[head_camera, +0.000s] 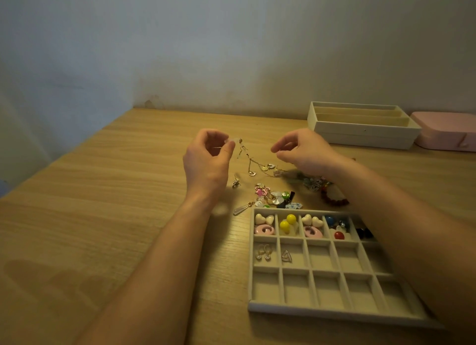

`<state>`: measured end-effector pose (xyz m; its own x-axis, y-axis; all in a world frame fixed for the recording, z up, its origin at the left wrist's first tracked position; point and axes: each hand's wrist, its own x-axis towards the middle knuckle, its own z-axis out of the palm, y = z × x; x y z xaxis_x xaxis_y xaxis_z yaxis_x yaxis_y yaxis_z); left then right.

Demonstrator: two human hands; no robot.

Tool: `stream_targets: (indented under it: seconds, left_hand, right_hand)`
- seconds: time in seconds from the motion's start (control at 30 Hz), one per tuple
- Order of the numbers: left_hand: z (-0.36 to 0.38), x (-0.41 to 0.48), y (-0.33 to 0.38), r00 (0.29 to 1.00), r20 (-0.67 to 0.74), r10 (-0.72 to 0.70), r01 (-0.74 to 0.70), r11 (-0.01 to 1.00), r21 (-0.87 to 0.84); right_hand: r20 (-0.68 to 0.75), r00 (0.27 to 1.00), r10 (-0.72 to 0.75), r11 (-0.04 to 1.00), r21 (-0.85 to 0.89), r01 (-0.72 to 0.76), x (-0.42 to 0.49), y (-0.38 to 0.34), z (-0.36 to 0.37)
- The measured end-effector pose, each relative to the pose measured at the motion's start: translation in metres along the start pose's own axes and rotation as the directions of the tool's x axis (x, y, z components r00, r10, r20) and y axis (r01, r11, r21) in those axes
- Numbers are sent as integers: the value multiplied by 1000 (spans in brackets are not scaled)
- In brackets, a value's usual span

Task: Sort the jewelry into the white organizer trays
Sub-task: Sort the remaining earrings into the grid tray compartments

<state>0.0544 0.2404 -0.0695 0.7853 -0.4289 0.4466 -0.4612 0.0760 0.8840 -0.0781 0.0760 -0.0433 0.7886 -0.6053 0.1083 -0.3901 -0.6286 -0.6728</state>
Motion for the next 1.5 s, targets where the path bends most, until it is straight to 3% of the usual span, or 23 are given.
stream_targets:
  seconds: [0.2, 0.63, 0.73, 0.83, 0.93, 1.1, 1.3, 1.5]
  left_hand:
    - [2, -2, -7, 996, 72, -46, 31, 980, 198]
    - [3, 0, -15, 955, 204, -213, 116, 907, 404]
    - [1, -1, -9, 954, 249, -167, 37, 891, 452]
    - [0, -3, -3, 913, 388, -125, -66, 895, 442]
    - [1, -8, 0, 826, 548, -135, -164, 872, 462]
    - [3, -10, 3, 744, 646, -171, -262, 815, 516]
    - [4, -9, 3, 787, 596, -162, -303, 740, 600]
    - [1, -7, 1, 795, 585, -161, -234, 809, 539]
  right_hand:
    - [28, 999, -25, 969, -247, 31, 10, -5, 13]
    - [118, 992, -41, 934, -348, 80, 17, -8, 22]
    - [131, 989, -69, 942, -317, 108, 12, -5, 15]
    - [92, 988, -125, 959, -243, 144, -1, -6, 5]
    - [191, 971, -144, 962, -203, 183, -16, -8, 0]
    - [331, 939, -97, 958, -225, 179, -25, -13, 4]
    - [378, 926, -17, 965, -237, 115, -26, -10, 3]
    - [385, 923, 4, 968, -231, 92, -25, -7, -7]
